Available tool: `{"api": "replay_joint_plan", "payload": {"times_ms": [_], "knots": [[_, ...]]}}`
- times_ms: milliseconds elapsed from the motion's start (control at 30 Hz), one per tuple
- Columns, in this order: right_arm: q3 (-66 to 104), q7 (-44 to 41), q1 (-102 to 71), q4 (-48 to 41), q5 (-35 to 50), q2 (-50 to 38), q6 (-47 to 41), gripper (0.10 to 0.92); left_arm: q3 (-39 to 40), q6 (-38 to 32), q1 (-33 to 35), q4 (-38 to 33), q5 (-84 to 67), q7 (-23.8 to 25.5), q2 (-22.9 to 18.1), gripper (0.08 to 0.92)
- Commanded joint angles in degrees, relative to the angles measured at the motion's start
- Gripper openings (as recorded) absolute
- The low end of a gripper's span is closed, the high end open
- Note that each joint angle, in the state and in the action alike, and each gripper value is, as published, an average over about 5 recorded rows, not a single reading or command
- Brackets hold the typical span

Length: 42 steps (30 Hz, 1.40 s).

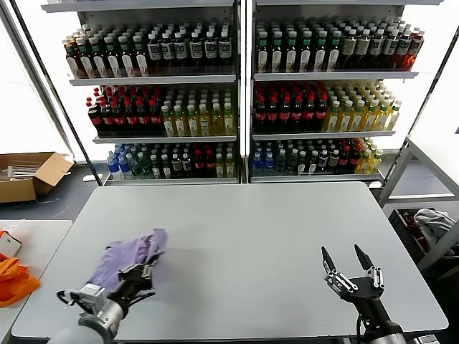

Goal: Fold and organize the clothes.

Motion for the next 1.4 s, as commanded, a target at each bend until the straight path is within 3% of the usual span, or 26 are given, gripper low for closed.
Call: {"api": "replay_joint_plan", "payload": {"times_ms": [33,267,400,667,1000,1200,1400], "knots": [[-0.9,0.2,-0.4,0.1,-1.0,0.8,-1.1,0.823,13.1,-1.4,-10.1,0.7,-28.4,-0.2,2.2,0.12],[-4.1,1.5,2.1,-1.1,-1.8,0.9,-5.1,0.823,6.0,-4.5,-9.2,-1.2,-28.6,5.7,2.4,0.165],[-7.7,4.0,6.1,-2.5,-0.6,0.6,-9.6,0.823,0.0,-5.6,-7.8,-5.2,-31.2,8.1,3.4,0.28],[-21.8,9.1,13.9,-6.3,-1.0,0.3,-15.9,0.823,-6.2,-7.3,-4.0,-8.7,-30.8,8.2,2.8,0.505],[-37.8,11.5,22.5,-16.3,-1.0,2.9,-22.1,0.823,-5.2,-9.6,-0.2,-8.5,-13.9,8.6,-1.0,0.786],[-41.8,16.3,28.5,-21.3,2.9,4.5,-30.1,0.823,-6.7,-9.7,1.8,-9.8,-13.5,8.5,-2.4,0.822],[-43.0,18.4,31.0,-22.8,7.1,5.6,-32.0,0.823,-7.6,-9.7,2.7,-10.3,-13.8,8.4,-2.9,0.823]]}}
